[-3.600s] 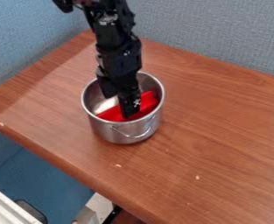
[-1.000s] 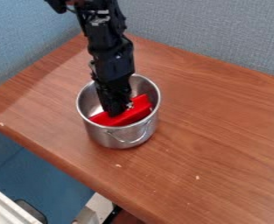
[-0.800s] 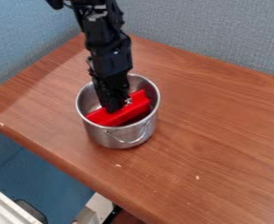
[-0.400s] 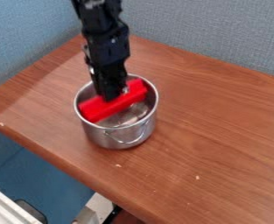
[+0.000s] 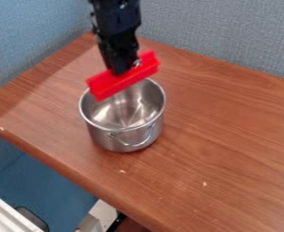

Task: Move the red object from the metal pot to the table

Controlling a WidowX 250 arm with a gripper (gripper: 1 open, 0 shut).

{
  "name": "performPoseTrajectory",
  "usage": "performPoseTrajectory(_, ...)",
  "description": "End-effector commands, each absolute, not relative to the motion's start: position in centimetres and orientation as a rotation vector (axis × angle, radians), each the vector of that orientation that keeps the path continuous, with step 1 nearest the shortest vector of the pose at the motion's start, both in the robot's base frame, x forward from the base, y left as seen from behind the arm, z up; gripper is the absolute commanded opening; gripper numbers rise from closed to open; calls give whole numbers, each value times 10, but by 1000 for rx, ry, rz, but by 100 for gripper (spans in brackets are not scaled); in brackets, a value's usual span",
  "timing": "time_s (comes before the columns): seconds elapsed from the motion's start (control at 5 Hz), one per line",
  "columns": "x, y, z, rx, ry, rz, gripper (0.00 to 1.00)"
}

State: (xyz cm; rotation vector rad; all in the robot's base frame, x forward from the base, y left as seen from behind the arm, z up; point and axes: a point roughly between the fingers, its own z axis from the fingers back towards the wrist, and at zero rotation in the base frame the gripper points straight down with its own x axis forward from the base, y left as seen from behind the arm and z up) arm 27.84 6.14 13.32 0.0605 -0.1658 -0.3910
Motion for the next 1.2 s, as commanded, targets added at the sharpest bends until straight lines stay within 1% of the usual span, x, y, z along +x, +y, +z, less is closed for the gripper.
performPoseTrajectory(0.0,291,54,161,97,-256,-413,0)
performPoseTrajectory(0.2,301,60,146,84,-226,-405,0)
performPoseTrajectory(0.6,309,77,116,59,-171,-376,0)
performPoseTrajectory(1.0,314,80,114,74,-176,-370,0)
